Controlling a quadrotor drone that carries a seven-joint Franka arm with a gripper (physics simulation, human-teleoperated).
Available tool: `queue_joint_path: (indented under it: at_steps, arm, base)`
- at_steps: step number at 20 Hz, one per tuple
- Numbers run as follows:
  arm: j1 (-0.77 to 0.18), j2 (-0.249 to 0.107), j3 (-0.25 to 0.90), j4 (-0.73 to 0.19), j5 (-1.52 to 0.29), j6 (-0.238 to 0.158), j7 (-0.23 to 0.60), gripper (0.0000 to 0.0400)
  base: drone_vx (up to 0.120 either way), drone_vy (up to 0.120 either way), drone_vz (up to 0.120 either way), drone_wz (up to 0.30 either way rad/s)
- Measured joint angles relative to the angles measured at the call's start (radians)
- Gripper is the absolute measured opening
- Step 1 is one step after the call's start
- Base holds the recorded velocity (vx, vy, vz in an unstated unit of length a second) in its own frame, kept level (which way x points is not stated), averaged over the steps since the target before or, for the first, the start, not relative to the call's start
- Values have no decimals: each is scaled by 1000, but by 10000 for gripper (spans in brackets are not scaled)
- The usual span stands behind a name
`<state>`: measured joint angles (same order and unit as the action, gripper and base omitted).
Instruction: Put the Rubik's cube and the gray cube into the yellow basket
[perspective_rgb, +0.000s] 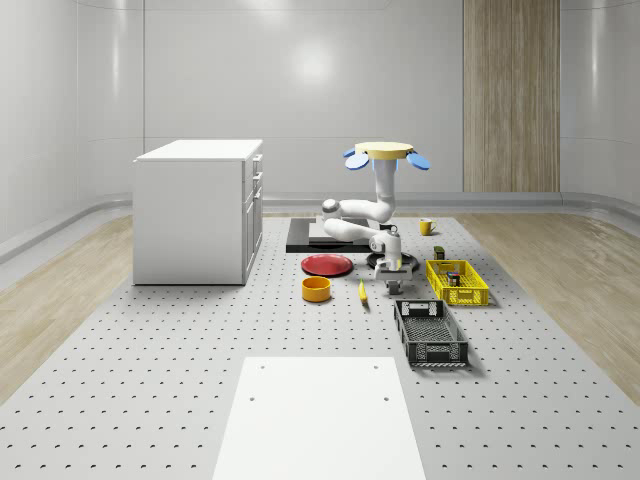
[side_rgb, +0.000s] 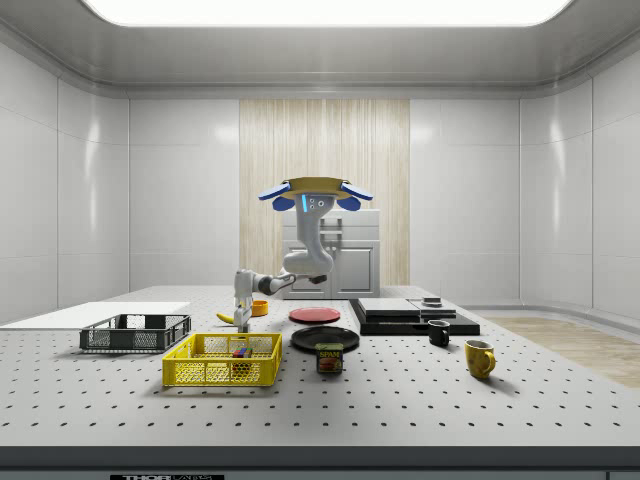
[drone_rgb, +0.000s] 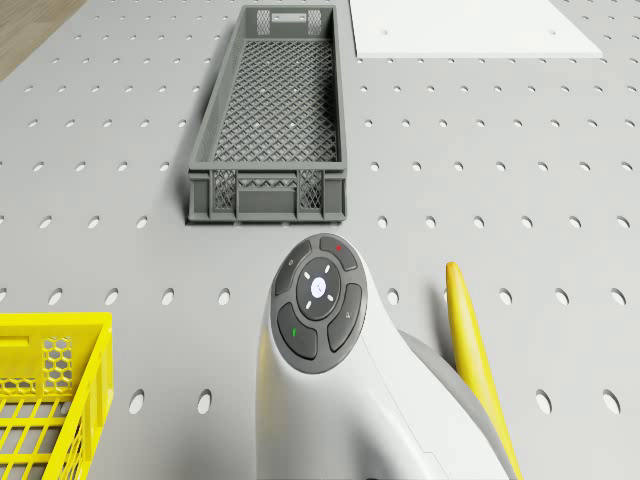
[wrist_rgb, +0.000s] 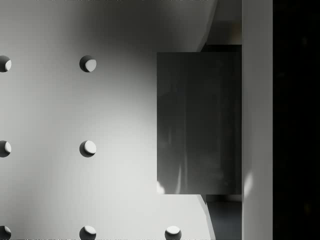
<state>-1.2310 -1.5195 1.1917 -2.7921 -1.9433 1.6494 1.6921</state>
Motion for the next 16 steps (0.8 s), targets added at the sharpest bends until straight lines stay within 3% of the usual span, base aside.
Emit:
queue_joint_path:
  at_steps: [4,12,16]
  arm:
    - [8,1,38,-13,35,-17,0,251]
    - [19,-1,117,-34,110,-46,1,250]
    - [20,-3,131,-37,123,-48,2,250]
  base:
    - [0,0,0,0]
    - [0,0,120,0]
    - [110,30,40,0]
